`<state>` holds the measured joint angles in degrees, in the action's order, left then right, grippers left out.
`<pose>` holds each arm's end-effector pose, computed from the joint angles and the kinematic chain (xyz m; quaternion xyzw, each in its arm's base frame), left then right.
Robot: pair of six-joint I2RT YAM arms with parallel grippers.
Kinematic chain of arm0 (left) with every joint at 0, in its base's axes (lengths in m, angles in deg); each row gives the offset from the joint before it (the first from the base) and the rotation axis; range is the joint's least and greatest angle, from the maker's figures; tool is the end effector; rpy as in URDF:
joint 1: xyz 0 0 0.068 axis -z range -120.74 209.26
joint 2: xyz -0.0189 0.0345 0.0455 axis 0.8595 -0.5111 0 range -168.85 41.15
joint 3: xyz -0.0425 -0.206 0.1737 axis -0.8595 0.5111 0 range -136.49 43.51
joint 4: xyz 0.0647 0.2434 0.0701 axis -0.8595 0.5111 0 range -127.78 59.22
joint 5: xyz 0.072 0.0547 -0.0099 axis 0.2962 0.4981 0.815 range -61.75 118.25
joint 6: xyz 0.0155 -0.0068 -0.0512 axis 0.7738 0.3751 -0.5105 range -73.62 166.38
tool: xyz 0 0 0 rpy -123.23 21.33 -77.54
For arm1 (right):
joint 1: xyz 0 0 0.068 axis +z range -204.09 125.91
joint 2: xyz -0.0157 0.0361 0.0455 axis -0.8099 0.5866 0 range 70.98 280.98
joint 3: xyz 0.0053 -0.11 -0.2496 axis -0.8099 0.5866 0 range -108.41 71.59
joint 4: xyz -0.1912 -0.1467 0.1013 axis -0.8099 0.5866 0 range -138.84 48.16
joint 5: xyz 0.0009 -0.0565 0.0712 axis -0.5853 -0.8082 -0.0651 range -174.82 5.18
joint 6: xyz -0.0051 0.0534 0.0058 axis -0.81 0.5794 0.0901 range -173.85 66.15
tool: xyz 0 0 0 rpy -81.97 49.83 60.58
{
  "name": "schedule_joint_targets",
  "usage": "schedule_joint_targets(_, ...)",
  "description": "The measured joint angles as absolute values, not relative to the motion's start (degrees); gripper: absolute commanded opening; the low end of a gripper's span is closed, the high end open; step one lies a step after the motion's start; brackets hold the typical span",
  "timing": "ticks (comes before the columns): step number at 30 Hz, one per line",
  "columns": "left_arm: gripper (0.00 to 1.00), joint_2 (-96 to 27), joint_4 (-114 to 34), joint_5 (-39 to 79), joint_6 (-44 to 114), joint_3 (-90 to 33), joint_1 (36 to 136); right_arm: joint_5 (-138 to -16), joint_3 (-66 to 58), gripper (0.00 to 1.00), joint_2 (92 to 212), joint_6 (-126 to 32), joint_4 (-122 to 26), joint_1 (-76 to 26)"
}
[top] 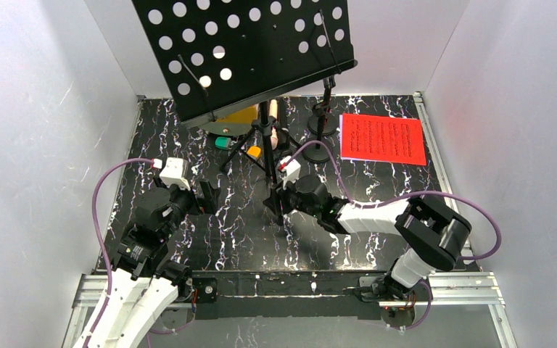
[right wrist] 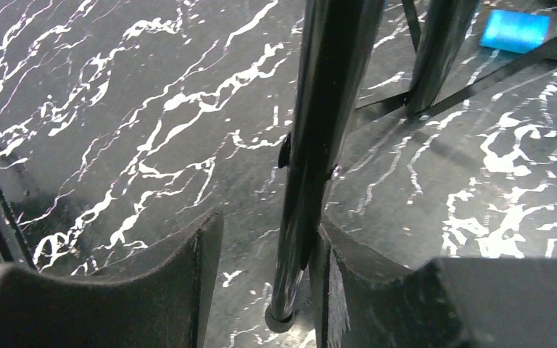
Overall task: Pack up the instrument practice props
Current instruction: Adjust the music stand at the center of the board.
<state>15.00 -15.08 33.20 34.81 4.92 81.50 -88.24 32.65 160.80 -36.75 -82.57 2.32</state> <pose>0.1095 -0.0414 0.3217 0.0438 0.7660 -0.1545 0.6225 0.1815 0.2694 0.1929 -0.2537 0.7634 0.3359 0.4899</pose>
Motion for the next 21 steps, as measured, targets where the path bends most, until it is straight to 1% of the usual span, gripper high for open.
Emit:
schedule_joint_targets(4,0.98,15.0,-15.7,32.4,34.3,4.9,81.5,-90.5,32.5,0.52,161.5,-36.7,-83.5,6.4)
schedule_joint_targets(7,0.98,14.8,-17.3,31.1,33.6,5.1,81.5,-92.3,32.2,0.54,161.8,-36.1,-83.5,9.2)
schedule_joint_targets(10,0.98,13.5,-19.5,28.8,32.8,5.1,81.3,-93.9,31.6,0.60,162.2,-35.0,-83.3,11.3)
schedule_joint_targets(16,0.97,8.2,-25.6,24.1,31.3,5.1,81.1,-93.9,31.1,0.79,161.9,-33.0,-82.5,12.7)
schedule_joint_targets(18,0.97,6.6,-27.9,22.8,30.9,5.1,81.1,-93.5,31.1,0.82,160.8,-33.1,-81.4,12.7)
schedule_joint_targets(21,0.96,3.6,-31.5,20.9,30.2,4.5,81.1,-90.5,31.1,0.82,157.6,-34.4,-78.7,11.4)
